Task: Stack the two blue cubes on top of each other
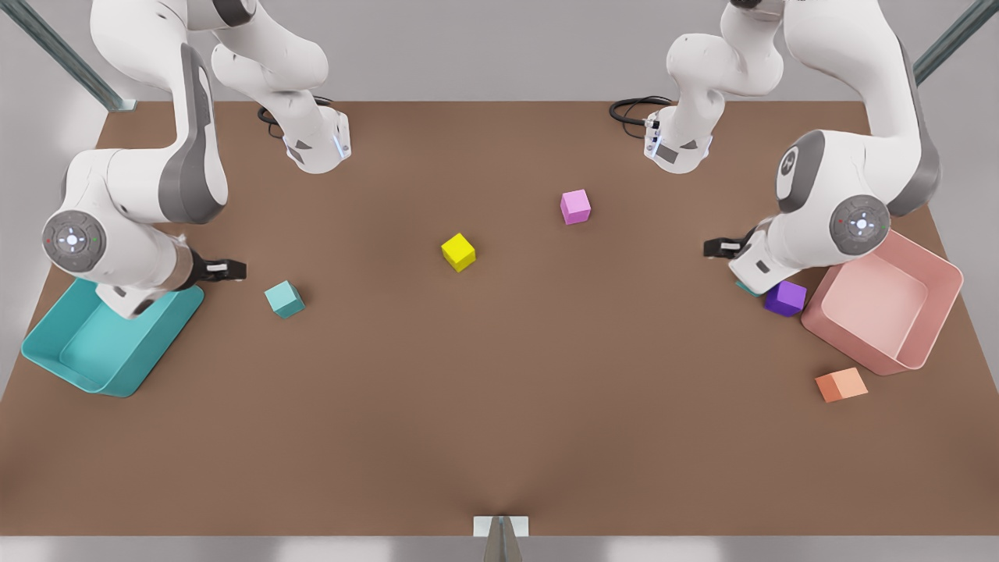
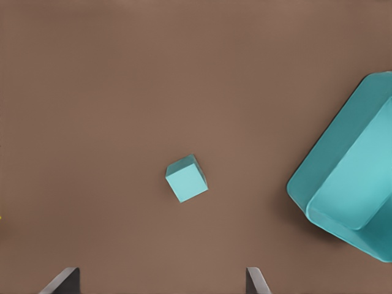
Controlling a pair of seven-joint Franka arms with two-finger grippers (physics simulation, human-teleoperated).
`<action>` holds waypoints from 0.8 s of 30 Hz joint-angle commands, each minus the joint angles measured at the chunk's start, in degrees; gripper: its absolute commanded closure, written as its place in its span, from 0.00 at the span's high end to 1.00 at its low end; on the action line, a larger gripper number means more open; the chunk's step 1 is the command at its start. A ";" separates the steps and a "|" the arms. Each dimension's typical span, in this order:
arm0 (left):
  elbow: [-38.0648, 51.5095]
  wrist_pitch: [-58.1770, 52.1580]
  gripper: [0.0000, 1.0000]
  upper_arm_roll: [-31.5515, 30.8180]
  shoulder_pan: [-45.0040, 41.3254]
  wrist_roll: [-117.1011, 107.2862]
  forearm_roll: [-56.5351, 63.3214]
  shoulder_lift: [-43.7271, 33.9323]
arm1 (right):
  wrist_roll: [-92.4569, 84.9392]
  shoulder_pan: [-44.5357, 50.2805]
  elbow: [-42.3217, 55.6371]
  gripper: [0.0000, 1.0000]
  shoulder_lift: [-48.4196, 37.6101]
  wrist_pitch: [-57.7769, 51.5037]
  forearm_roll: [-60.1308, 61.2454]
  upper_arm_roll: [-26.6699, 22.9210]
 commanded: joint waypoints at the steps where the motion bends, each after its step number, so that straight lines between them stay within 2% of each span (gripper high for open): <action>1: 1.06 2.53 1.00 0.16 1.23 2.20 -0.01 0.67 | -1.11 0.00 -0.04 1.00 -0.06 6.53 0.04 0.00; 4: 1.06 2.45 1.00 0.16 1.66 2.11 -0.09 1.89 | -0.24 0.00 -0.57 1.00 0.11 6.97 -0.22 -0.26; 5: 0.97 2.36 1.00 0.16 1.58 1.94 -0.09 2.16 | 4.59 -0.27 -0.83 1.00 3.10 7.32 -0.40 -0.35; 8: 0.97 1.83 1.00 0.16 1.66 2.11 -0.36 2.95 | 26.74 -0.44 -9.18 1.00 3.98 12.07 -0.31 -0.35; 12: 0.88 0.69 1.00 0.16 2.19 2.11 -0.36 3.39 | 29.56 -4.22 -20.96 1.00 2.58 25.51 0.66 -0.44; 14: 0.97 -0.72 1.00 0.16 2.19 2.11 -0.36 3.30 | 32.63 -6.42 -20.17 1.00 3.10 27.01 0.57 -1.31; 16: 0.97 -0.63 1.00 0.16 2.37 2.03 -0.36 3.92 | 36.24 -7.21 -22.28 1.00 2.75 33.07 4.78 -1.40; 19: 1.06 1.22 1.00 0.16 2.37 2.11 -0.45 5.06 | 36.24 -7.91 -32.56 1.00 -0.76 48.28 8.57 -1.40; 22: 0.97 1.13 1.00 0.24 2.90 2.11 -0.53 5.06 | 36.24 -7.83 -42.05 1.00 -4.19 58.21 11.91 -1.40; 24: 0.97 1.13 1.00 0.16 2.98 2.11 -0.62 5.06 | 36.24 -7.39 -44.25 1.00 -5.16 60.76 15.42 -1.32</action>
